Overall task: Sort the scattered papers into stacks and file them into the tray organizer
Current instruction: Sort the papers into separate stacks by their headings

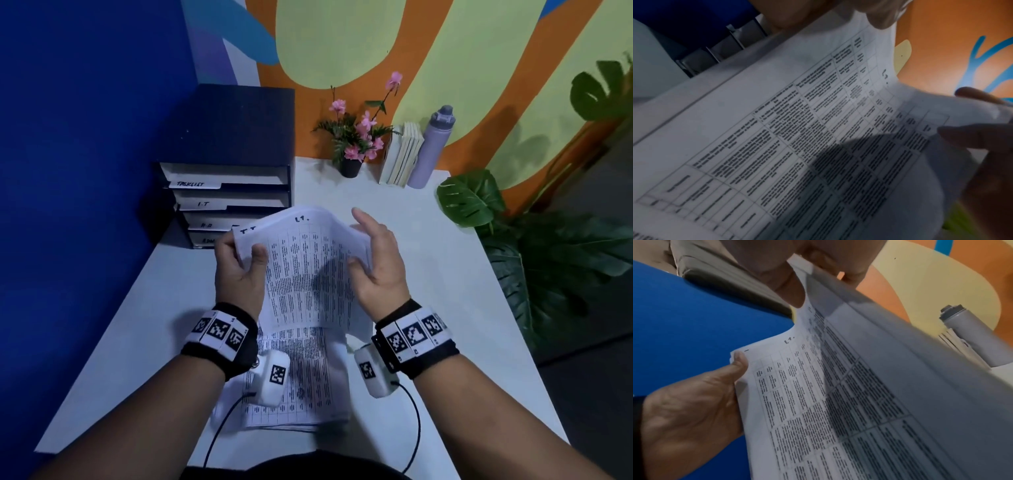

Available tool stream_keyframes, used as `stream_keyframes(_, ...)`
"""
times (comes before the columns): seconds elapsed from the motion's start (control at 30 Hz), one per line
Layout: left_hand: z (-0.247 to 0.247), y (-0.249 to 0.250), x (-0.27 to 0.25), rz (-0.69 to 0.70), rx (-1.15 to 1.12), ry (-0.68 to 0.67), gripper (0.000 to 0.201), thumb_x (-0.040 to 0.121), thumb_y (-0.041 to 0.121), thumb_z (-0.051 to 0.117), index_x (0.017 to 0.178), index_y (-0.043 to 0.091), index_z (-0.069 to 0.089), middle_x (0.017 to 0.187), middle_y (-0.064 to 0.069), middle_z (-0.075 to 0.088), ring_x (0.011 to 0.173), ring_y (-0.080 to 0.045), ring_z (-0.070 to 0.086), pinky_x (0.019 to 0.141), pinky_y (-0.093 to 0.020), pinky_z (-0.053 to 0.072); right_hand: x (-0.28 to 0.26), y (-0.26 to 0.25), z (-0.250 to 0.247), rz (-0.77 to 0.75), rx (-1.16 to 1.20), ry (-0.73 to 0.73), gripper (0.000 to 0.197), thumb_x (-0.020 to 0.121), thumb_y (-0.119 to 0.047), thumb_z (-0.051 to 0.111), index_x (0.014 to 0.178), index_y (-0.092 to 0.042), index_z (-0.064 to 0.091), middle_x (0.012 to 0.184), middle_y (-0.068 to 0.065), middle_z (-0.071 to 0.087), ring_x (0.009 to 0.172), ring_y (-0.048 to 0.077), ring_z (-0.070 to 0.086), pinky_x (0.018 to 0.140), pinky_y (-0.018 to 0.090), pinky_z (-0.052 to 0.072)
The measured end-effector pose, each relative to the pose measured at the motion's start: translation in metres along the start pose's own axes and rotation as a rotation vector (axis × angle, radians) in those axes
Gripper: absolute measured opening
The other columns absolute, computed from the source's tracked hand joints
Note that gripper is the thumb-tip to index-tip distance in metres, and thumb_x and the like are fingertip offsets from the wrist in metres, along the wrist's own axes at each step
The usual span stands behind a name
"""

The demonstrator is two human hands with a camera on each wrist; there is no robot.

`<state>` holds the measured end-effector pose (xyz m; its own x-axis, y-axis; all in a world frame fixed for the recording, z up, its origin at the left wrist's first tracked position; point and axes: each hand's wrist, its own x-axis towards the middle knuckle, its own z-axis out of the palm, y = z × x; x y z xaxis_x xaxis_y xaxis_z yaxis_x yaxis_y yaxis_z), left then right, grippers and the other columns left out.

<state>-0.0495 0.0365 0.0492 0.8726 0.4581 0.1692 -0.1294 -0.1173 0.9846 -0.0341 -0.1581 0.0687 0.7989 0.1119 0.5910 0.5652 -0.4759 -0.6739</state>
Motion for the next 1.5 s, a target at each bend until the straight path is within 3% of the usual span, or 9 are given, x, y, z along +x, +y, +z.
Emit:
stream_keyframes(0.13,-0.001,-0.006,-0.008,-0.087,-0.018,-0.014,0.044,0.087,0.031,0.064,0.125,0.021,0.044,0.103,0.016,0.06,0.092,0.008,0.056,0.074,-0.005,0.046,-0.006,-0.007,0.001,0.24,0.27,0.1,0.064,0.068,0.006,0.048,0.118,-0.034,0.043,0.098,-0.01,0.051,0.085,0.004,0.055,0.078,0.018,0.044)
stream_keyframes(0.2,-0.003,-0.014,-0.009,-0.133,0.001,-0.019,0.041,0.086,0.032,0.066,0.121,0.023,0.047,0.106,0.012,0.063,0.096,-0.003,0.061,0.085,-0.021,0.049,-0.011,-0.009,0.001,0.289,0.35,0.129,0.062,0.065,0.004,0.051,0.116,-0.03,0.043,0.101,-0.008,0.052,0.082,0.001,0.053,0.075,0.021,0.046)
stream_keyframes(0.4,0.002,-0.026,-0.014,-0.236,0.063,-0.069,0.028,0.091,0.019,0.06,0.116,0.026,0.051,0.107,0.011,0.064,0.1,-0.012,0.06,0.095,-0.033,0.046,-0.021,-0.004,0.007,0.6,0.552,0.126,0.046,0.057,-0.001,0.055,0.09,-0.032,0.06,0.089,0.002,0.06,0.083,0.018,0.054,0.076,0.038,0.044)
stream_keyframes(0.5,0.005,-0.017,-0.003,-0.215,0.058,-0.062,0.027,0.093,0.016,0.058,0.119,0.022,0.055,0.109,0.008,0.065,0.102,-0.014,0.061,0.09,-0.029,0.047,-0.018,0.006,0.002,0.73,0.496,0.098,0.044,0.057,-0.006,0.061,0.099,-0.019,0.06,0.097,0.012,0.063,0.087,0.025,0.06,0.074,0.041,0.051)
stream_keyframes(0.63,0.006,0.009,0.024,-0.171,0.035,0.051,0.016,0.094,0.015,0.057,0.109,0.017,0.052,0.099,0.011,0.062,0.09,-0.008,0.059,0.078,-0.019,0.045,-0.026,0.034,-0.01,0.869,0.299,0.045,0.034,0.08,-0.008,0.064,0.108,-0.024,0.057,0.103,-0.004,0.066,0.098,0.015,0.062,0.08,0.026,0.05)
stream_keyframes(0.87,0.022,0.008,0.038,-0.266,0.041,0.174,0.042,0.097,0.02,0.051,0.136,0.01,0.039,0.127,-0.003,0.054,0.116,-0.018,0.052,0.093,-0.021,0.034,-0.045,0.032,0.005,1.057,0.884,0.007,0.021,0.096,-0.007,0.054,0.116,-0.012,0.05,0.089,0.003,0.074,0.073,0.02,0.07,0.072,0.042,0.06)
stream_keyframes(1.07,0.037,-0.028,0.023,-0.532,-0.048,-0.19,0.043,0.096,0.025,0.052,0.136,0.026,0.036,0.134,-0.003,0.05,0.119,-0.029,0.053,0.088,-0.042,0.048,-0.043,0.076,-0.017,1.25,0.534,0.245,0.017,0.095,-0.009,0.055,0.078,-0.011,0.054,0.074,0.009,0.06,0.064,0.024,0.059,0.07,0.036,0.053)
stream_keyframes(1.27,0.02,-0.077,0.003,-0.46,0.648,-0.473,0.053,0.094,0.032,0.053,0.143,0.019,0.037,0.153,-0.006,0.028,0.136,-0.026,0.036,0.111,-0.039,0.032,-0.055,0.168,-0.08,1.42,-0.162,0.136,0.036,0.094,-0.044,0.052,0.104,-0.01,0.052,0.11,0.012,0.067,0.104,0.031,0.063,0.074,0.032,0.046)
stream_keyframes(1.5,0.005,-0.104,-0.011,-0.514,0.873,-0.506,0.055,0.092,0.04,0.054,0.143,0.027,0.039,0.158,-0.005,0.013,0.139,-0.026,0.032,0.115,-0.038,0.028,-0.054,0.211,-0.105,1.438,-0.18,-0.078,0.036,0.086,-0.04,0.066,0.067,-0.014,0.051,0.065,0.004,0.058,0.055,0.016,0.054,0.045,0.022,0.034)
